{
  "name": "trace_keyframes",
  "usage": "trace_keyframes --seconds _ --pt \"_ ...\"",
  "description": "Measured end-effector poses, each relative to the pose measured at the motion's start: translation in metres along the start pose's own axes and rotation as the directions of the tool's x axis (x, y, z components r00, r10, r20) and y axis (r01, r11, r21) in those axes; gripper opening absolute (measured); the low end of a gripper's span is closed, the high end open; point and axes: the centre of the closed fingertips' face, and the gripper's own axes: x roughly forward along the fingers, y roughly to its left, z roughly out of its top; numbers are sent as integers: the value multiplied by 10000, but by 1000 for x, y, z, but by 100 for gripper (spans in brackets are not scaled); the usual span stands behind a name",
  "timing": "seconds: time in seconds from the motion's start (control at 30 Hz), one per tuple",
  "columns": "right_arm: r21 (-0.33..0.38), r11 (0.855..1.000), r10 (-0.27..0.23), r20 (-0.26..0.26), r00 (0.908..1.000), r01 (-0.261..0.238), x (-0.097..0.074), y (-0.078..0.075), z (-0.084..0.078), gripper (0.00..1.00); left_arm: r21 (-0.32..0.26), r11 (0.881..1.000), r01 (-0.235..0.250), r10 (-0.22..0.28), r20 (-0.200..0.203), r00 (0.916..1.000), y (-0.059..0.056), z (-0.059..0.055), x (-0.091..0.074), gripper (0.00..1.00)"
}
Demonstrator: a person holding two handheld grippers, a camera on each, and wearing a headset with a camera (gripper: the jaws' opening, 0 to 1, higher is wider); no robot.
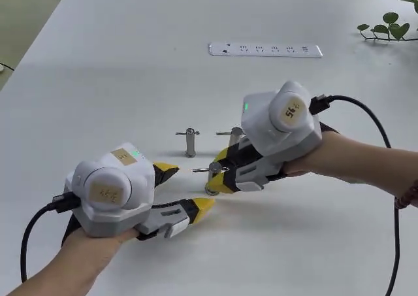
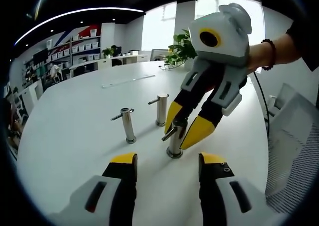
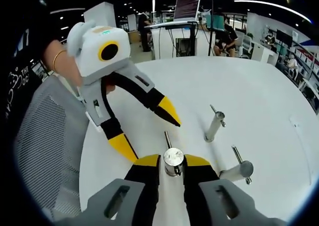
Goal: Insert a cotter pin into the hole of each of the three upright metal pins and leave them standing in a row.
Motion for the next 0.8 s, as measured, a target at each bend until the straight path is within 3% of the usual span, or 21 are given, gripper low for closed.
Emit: trace_keyframes --seconds 0.6,0.8 --pt "-143 9999 -88 121 9999 89 -1 -3 0 8 -593 9977 -339 369 512 9980 3 10 -25 57" --pt "-211 9997 -109 14 9999 109 -5 -4 -3 8 -633 9971 -426 471 709 9964 3 19 -33 59"
